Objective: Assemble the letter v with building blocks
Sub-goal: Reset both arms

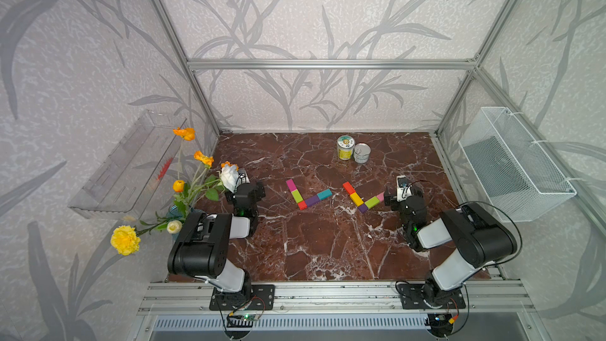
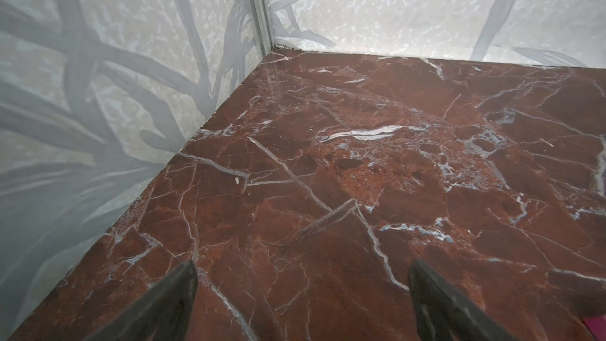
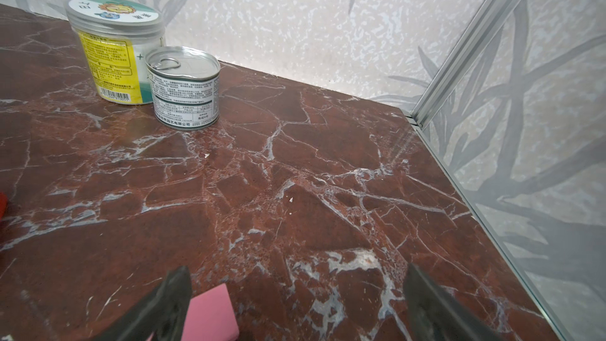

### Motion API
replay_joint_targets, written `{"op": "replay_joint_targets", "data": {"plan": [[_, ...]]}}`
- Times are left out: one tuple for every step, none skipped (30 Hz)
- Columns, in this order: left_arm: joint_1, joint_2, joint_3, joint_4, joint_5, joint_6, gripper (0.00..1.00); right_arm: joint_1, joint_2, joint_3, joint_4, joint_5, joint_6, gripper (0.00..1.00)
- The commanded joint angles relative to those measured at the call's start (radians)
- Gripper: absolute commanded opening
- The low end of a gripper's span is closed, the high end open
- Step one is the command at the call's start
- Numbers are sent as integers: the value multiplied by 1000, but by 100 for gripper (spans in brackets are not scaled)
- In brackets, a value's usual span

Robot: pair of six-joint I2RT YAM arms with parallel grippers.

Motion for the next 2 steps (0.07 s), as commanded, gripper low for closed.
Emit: {"op": "replay_joint_targets", "data": {"plan": [[4, -15, 15, -9, 15, -11, 99, -15, -28, 42, -43, -13, 10, 99], [4, -20, 16, -23, 17, -15, 99, -15, -27, 42, -42, -13, 11, 99]]}}
